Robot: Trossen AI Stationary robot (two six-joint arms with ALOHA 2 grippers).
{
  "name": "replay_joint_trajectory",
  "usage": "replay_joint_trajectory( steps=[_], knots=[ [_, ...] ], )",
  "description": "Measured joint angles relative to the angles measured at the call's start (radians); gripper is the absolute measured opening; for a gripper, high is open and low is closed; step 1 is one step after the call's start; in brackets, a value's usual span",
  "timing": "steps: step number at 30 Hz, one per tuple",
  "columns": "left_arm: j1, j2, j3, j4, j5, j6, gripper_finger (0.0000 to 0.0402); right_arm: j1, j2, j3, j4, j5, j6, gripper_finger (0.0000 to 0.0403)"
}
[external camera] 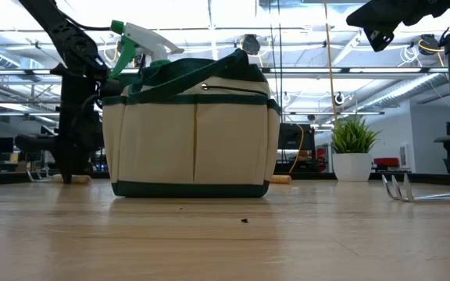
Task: Pick & Place Garden tools in Gardening bag
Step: Put the top brown hand rake into the white gardening bag
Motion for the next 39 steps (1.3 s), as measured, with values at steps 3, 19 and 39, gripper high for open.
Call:
replay_joint_trajectory(
  steps=[3, 19, 39],
  knots=[
    [-0.011, 0.004, 0.015, 0.022, -0.055, -0.032, 0.0065, 0.000, 0.000, 0.000, 0.000, 0.000, 0.000, 0.0000],
    [-0.010, 0.001, 0.345, 0.023, -0.439, -0.323, 0.0063, 0.000, 0.000, 0.000, 0.008, -0.007, 0.065, 0.0000],
    [-0.079, -0.002, 0.897, 0.050, -0.135, -0.848, 0.0063, 0.000, 0.000, 0.000, 0.008, -0.009, 0.158, 0.0000]
  ],
)
